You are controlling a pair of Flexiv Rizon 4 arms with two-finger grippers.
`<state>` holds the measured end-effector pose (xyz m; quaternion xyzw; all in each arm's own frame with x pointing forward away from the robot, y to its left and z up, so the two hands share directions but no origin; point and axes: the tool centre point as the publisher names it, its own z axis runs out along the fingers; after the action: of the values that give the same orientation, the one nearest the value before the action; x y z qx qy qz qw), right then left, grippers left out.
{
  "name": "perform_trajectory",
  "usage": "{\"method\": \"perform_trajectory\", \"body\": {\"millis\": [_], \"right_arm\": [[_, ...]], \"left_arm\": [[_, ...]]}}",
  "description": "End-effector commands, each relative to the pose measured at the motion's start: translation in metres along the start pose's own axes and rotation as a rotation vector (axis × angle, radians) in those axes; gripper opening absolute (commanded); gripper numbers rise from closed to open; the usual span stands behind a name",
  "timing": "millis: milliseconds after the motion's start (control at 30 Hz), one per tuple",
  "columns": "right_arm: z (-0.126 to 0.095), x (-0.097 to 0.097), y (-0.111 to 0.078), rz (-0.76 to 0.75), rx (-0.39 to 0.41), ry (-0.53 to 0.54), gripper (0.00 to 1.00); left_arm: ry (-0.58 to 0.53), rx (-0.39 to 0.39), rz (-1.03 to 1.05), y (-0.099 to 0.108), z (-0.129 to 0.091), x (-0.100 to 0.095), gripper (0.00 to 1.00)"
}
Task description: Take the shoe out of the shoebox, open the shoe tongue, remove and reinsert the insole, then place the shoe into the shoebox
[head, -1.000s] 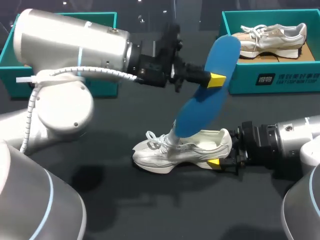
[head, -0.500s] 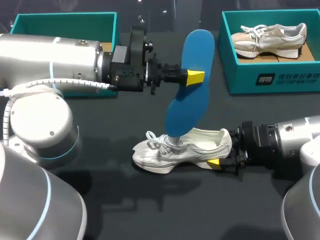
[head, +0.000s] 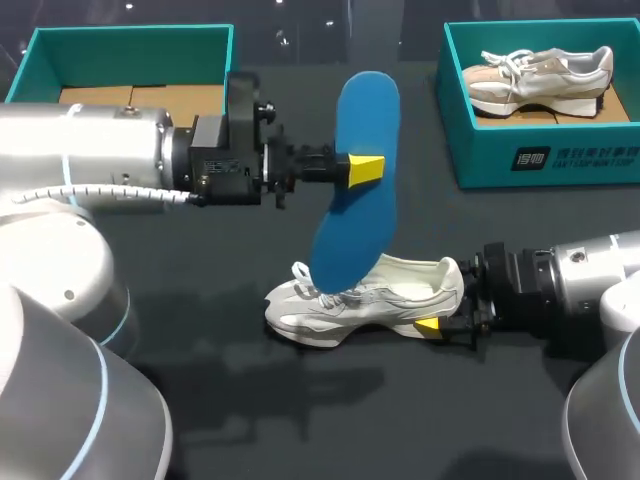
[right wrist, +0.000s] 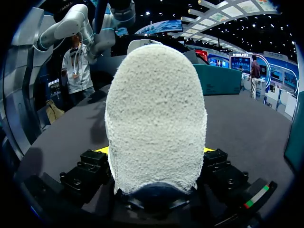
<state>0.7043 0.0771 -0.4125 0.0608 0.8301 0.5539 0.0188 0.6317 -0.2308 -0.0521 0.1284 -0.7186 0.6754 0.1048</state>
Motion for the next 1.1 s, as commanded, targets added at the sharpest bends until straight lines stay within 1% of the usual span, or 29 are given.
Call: {"method": "perform_trajectory", "body": {"millis": [33,233,600,667,700,767,833,933,1100], "right_arm": [[0.000,0.001,0.001,0.001,0.005,0.000,0.00],[0.000,0.001,0.001,0.001,0.005,0.000,0.00],[-0.001,0.000,0.002,-0.004,0.005,-0.004,0.00],[-0.003,-0.002,0.005,-0.009,0.041,-0.003,0.00],[-0.003,-0.003,0.006,-0.008,0.053,0.000,0.15],[-0.004,-0.005,0.008,-0.009,0.085,-0.003,1.00],[-0.007,-0.006,0.010,-0.010,0.118,0.002,1.00],[-0.013,-0.009,0.012,0.000,0.198,0.002,1.00],[-0.031,-0.010,0.017,0.006,0.317,-0.010,1.00]], "left_arm": [[0.010,-0.009,-0.003,-0.001,-0.006,-0.002,0.00],[0.025,-0.009,-0.013,0.001,-0.010,0.003,0.00],[0.025,-0.009,-0.013,0.001,-0.010,0.003,0.00],[0.025,-0.009,-0.013,0.001,-0.010,0.003,0.00],[0.025,-0.009,-0.013,0.001,-0.010,0.003,0.00],[0.025,-0.009,-0.013,0.001,-0.010,0.003,0.00],[0.025,-0.009,-0.013,0.001,-0.010,0.003,0.00],[0.025,-0.009,-0.013,0.001,-0.010,0.003,0.00],[0.025,-0.009,-0.013,0.001,-0.010,0.003,0.00]]}}
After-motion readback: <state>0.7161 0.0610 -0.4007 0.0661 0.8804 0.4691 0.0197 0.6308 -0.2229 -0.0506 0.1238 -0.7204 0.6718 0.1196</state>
